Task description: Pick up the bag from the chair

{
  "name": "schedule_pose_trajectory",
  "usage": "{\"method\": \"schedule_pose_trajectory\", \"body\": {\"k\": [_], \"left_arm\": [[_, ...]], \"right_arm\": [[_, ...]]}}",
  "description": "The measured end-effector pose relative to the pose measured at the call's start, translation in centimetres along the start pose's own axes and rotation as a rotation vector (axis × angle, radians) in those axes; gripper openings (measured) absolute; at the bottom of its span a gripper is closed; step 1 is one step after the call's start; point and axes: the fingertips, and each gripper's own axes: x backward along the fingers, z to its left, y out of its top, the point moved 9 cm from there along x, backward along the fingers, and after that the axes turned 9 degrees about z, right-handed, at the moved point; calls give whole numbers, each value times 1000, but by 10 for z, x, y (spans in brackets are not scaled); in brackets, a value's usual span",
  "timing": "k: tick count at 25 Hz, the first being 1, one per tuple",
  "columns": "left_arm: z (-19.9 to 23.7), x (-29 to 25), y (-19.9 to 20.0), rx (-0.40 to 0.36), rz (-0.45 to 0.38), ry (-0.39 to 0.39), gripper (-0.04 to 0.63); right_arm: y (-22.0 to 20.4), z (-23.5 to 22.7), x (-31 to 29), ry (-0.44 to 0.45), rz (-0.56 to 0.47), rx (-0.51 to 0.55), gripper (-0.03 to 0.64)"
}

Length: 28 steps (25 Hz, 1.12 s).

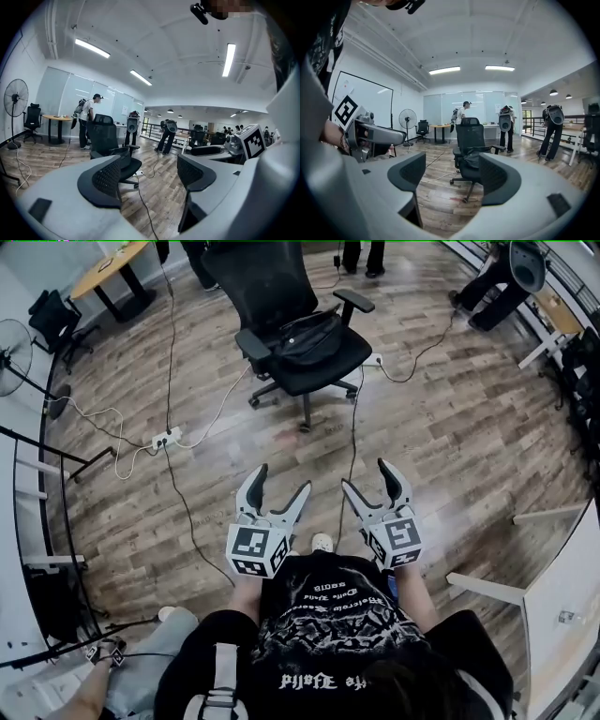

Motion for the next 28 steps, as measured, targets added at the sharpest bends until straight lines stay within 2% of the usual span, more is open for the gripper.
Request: {"method": "schedule_pose_trajectory", "body": {"k": [9, 18, 23, 28], "left_arm": [[-5, -17, 0, 44, -6, 36, 383], [3, -58, 8, 16, 6, -17, 383], [23, -91, 19, -9, 22, -53, 384], [62, -129, 38, -14, 40, -70, 383]], "right_arm": [[0, -23, -6, 34, -10, -5, 350], [2, -54, -21, -27, -21, -49, 351], [10, -67, -52, -39, -7, -71, 353], [32, -77, -103, -43, 8, -73, 354]]}}
